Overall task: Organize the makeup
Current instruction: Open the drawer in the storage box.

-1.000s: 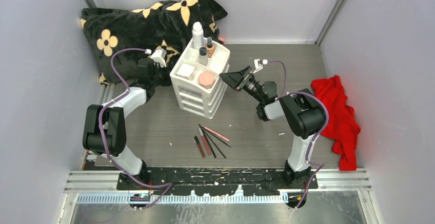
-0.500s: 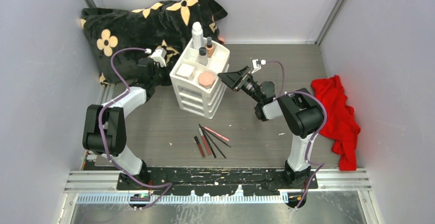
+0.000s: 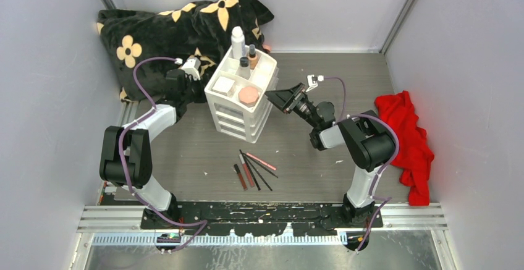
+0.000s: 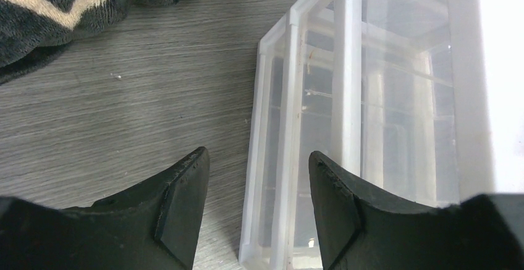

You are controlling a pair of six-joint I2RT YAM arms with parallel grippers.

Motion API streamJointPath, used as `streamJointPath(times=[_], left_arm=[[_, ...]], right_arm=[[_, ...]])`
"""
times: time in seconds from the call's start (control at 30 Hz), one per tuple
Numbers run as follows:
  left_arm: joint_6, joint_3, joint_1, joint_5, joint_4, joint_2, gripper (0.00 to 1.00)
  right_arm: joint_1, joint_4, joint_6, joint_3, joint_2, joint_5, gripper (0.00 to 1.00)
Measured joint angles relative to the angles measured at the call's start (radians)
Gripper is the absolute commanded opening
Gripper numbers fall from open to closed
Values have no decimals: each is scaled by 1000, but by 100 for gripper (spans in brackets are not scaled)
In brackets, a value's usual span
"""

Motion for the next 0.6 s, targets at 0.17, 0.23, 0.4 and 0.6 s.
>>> streamJointPath(times=[0.17,0.23,0.4,0.6], left_arm=[[0,0,-1,1,0,0,61],[0,0,-1,1,0,0,61],[0,0,-1,1,0,0,61],[-2,0,-1,5,0,0,61]], right_arm=[[-20,0,2,-26,-24,-1,100],[-23,0,3,-27,-25,-1,100],[-24,1,6,-35,-29,4,100],[-50,-3,6,-85,-76,6,100]])
